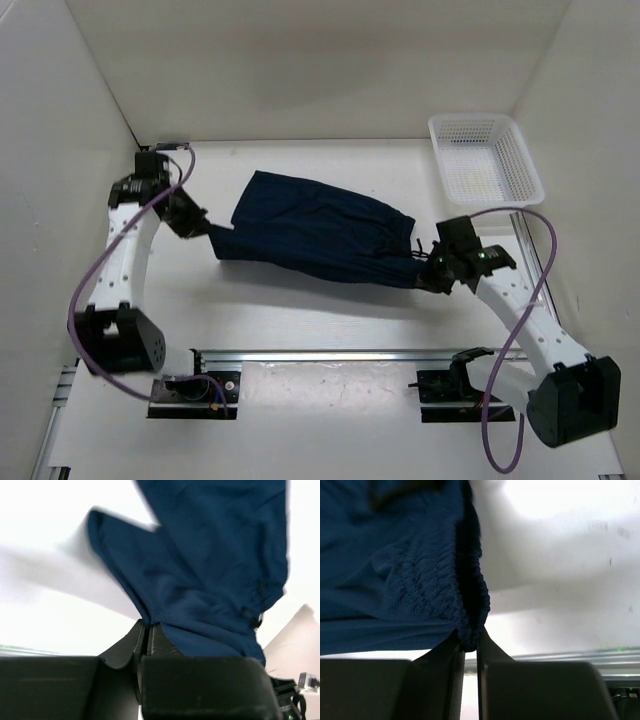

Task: Fold and stack the shorts
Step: Fold the shorts

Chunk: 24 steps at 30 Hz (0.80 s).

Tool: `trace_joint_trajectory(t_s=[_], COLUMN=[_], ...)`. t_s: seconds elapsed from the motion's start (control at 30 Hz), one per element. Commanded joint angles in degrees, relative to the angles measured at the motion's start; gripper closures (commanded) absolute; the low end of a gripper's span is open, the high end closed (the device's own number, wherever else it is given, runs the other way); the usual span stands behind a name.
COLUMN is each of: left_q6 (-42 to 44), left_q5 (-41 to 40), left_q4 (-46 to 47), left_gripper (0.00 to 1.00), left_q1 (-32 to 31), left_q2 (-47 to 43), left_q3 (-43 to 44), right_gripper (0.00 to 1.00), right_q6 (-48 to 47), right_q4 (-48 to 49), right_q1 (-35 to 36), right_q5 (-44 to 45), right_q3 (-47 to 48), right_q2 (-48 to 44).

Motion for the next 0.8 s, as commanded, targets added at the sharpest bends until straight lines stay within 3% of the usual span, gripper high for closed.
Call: trace_joint_trajectory(t_s=[0.0,0.13,0.3,0.33,0.37,0.4,0.43,0.47,0.5,0.57,0.7,0.77], left_q6=[0.8,0.8,2.0,2.7,2.8,2.8,2.1,0.5,-0.2,0.8,5.9,8.3], left_q5=[-5.3,-5.9,-8.4,-7.0,-5.6,-2.0,0.2,1.9,5.3,6.2,4.7,2.0], left_q4=[2.3,2.3,-0.2,-0.9,-0.9,-0.9,3.0,5.7,8.0,9.4,10.0,10.0], left_gripper=[0.9,0.9,0.9,0.9,0.9,0.9,0.83,0.67,0.29,0.0,0.0,0.0], left_q1=[-0.5,-1.5,-3.8,-3.8,-3.8,-3.8,-3.8,-3.8,-3.8,-3.8,-3.8,-3.3], left_q2=[9.3,23.0,43.2,51.6,55.8,59.5,64.8,66.1,66.1,66.6,59.4,53.9], left_q3=[12.0,28.2,57.4,63.0,73.8,78.1,80.8,81.6,80.3,79.7,72.1,67.7], right_gripper=[0.99,0.99,0.99,0.99,0.96,0.87,0.47,0.31,0.11,0.02,0.0,0.1], right_q6=[-2.4,-5.3,-7.8,-7.8,-8.3,-8.3,-9.6,-9.6,-9.6,-9.6,-10.1,-10.1], right_q4=[-2.8,-0.7,0.6,0.6,1.1,1.1,1.1,0.1,-1.2,-2.7,0.1,2.1], right_q1=[-0.7,-1.8,-5.4,-6.1,-6.7,-7.8,-7.8,-8.4,-8.4,-8.4,-8.4,-8.4], right_q5=[8.9,11.6,13.5,13.5,12.8,12.3,11.0,9.2,9.1,9.1,9.7,9.7], right_q3=[8.2,17.5,34.0,36.6,39.4,45.6,49.0,52.5,58.8,61.8,56.6,50.1], right_q2=[5.7,15.0,31.7,34.3,39.6,42.5,45.2,49.9,51.9,53.1,49.8,46.5])
